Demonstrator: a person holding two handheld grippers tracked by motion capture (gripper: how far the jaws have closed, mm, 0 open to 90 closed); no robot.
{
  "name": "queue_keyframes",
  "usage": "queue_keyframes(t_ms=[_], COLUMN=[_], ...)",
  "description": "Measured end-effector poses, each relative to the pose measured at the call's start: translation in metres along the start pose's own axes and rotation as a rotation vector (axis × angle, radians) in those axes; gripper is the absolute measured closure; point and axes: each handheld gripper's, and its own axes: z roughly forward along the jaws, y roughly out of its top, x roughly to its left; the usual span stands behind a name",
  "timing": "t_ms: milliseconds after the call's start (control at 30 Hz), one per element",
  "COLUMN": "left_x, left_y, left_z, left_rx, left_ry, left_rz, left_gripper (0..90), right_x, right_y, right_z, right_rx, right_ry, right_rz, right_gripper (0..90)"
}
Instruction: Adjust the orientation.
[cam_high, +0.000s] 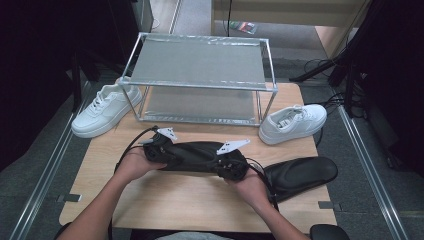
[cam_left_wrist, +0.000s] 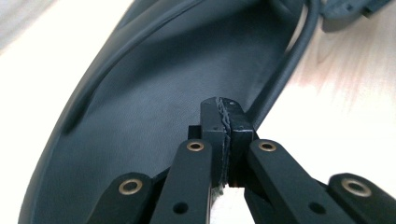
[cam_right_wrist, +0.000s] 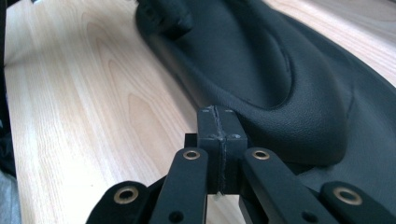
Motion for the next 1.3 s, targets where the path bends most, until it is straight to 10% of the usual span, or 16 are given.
queue_keyframes(t_ms=[200, 1300], left_x=[-0.011, -0.060], left_y=[0.000, 0.016], left_z=[0.003, 0.031], left_rx=[-0.028, -0.064], left_ry=[-0.064, -0.034], left_rz=[-0.017, -0.027], left_gripper=[89.5, 88.4], right_x=[-0.007, -0.022], right_y=[0.005, 0.017], right_z=[-0.002, 0.002], right_rx=[-0.007, -0.017], right_ry=[-0.010, -0.077], right_rz=[0.018, 0.057], right_gripper=[90.0, 90.0])
